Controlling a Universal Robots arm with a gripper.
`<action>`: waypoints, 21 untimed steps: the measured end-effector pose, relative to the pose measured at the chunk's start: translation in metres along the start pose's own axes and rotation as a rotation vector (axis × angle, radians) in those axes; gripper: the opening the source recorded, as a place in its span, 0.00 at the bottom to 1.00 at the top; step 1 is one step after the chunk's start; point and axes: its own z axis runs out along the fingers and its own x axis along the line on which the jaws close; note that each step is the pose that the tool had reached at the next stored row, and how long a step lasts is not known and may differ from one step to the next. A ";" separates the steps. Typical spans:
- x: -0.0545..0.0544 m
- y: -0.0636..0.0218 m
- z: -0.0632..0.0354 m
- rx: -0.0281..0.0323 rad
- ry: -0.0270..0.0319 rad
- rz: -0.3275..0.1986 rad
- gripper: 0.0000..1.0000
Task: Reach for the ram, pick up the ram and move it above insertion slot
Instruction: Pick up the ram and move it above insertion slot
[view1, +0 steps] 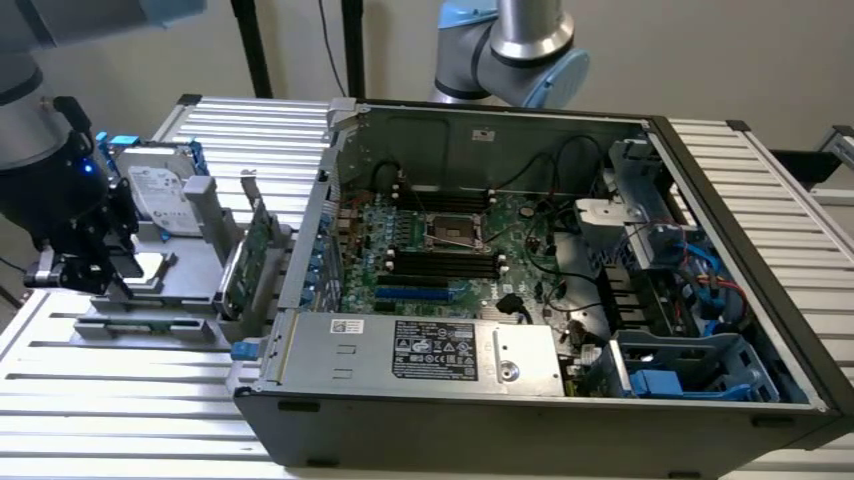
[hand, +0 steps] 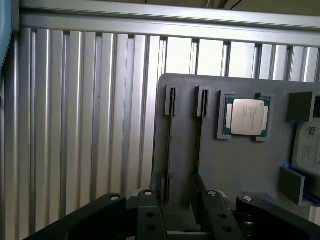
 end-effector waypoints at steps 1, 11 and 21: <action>0.000 0.0000 0.0018 0.0000 0.0000 0.000 0.36; 0.006 -0.0001 0.0200 -0.0001 0.0000 0.000 0.36; 0.010 -0.0005 0.0381 -0.0001 0.0000 0.000 0.36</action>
